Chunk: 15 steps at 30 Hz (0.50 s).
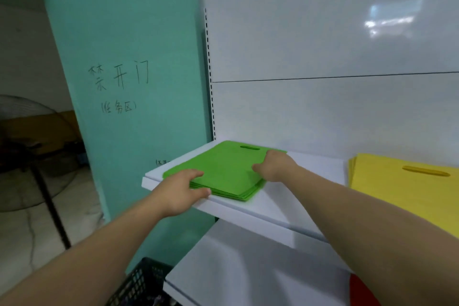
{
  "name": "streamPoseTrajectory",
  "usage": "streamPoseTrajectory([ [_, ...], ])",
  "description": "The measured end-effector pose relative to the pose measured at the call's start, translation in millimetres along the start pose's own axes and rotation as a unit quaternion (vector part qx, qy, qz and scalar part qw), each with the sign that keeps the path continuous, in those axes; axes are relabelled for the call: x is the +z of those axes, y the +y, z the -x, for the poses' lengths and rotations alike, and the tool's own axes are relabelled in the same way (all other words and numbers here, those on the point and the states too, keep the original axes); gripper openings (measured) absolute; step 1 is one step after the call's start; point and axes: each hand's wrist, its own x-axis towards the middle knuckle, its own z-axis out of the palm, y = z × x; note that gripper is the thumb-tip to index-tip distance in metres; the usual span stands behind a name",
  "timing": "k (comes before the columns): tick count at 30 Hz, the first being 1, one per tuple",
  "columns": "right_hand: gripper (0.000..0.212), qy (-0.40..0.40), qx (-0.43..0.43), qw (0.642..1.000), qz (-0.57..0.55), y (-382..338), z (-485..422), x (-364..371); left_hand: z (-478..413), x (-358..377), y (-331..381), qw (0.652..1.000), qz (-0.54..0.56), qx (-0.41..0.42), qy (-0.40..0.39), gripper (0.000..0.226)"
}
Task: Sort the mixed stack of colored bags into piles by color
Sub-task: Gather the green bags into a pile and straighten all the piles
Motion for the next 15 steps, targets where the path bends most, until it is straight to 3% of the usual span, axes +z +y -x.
streamPoseTrajectory([
  [9, 0.073, 0.024, 0.068, 0.995, 0.075, -7, -69, 28, -112, -4, -68, 0.999, -0.03, 0.009, -0.03, 0.054],
  [15, 0.067, 0.017, 0.128, 0.984, 0.119, -13, -73, 26, -164, -2, -101, 0.987, -0.001, 0.091, -0.134, 0.056],
])
